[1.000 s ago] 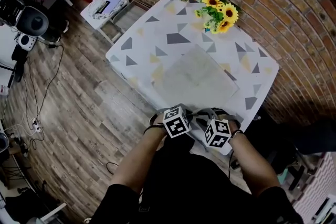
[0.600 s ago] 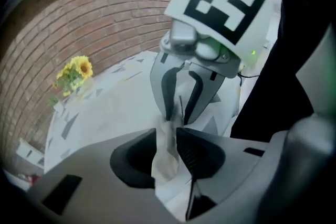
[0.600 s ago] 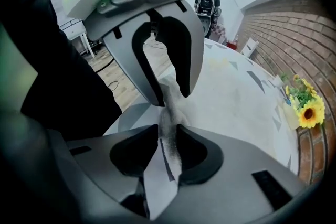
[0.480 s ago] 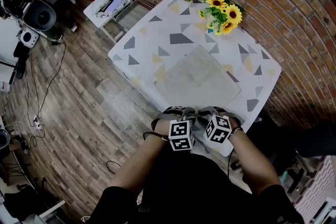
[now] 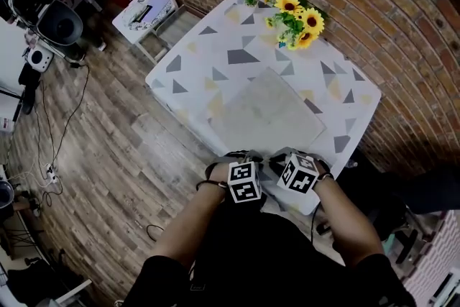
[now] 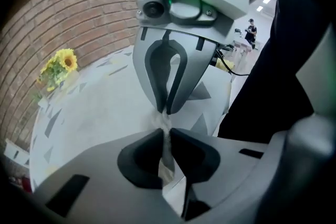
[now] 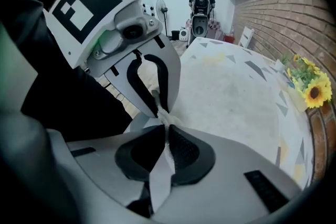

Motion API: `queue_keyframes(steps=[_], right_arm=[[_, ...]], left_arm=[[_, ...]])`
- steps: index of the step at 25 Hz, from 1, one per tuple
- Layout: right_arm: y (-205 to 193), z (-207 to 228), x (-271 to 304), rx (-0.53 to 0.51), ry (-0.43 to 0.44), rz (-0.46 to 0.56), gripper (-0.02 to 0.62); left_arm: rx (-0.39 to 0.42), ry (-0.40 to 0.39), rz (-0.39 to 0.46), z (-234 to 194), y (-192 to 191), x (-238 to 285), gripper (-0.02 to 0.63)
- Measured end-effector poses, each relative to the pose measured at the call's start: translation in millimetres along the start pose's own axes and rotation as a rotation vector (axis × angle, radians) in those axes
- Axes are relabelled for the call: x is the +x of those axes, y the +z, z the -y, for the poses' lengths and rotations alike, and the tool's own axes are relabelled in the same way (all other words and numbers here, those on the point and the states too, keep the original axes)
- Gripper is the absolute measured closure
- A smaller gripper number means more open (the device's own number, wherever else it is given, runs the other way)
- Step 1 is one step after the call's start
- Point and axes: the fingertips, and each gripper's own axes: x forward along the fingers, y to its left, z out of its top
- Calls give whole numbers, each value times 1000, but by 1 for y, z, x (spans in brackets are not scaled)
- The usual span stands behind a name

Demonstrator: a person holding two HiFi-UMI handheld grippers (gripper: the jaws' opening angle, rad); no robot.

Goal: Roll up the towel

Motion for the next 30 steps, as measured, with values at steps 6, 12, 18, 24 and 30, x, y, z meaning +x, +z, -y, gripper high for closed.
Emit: queue_keyframes(steps=[6,12,18,24,30], right_arm=[[6,14,-4,85,12,53,553],[9,26,2,186,59,55,558],[11,46,11,220,24,32,558],[19,52,-6,178,-57,79,509],[8,38,-7,-50,-134,15,459]], left_arm=[[-186,-142,39,-6,-3,4,557],[-155,-29,27,-27,-7,-8,446],[32,76,-9,-25,2,-12,425],[-34,66,-8,-35,-6,0,499],[-146,-17,39,-46,-7,-4,506]])
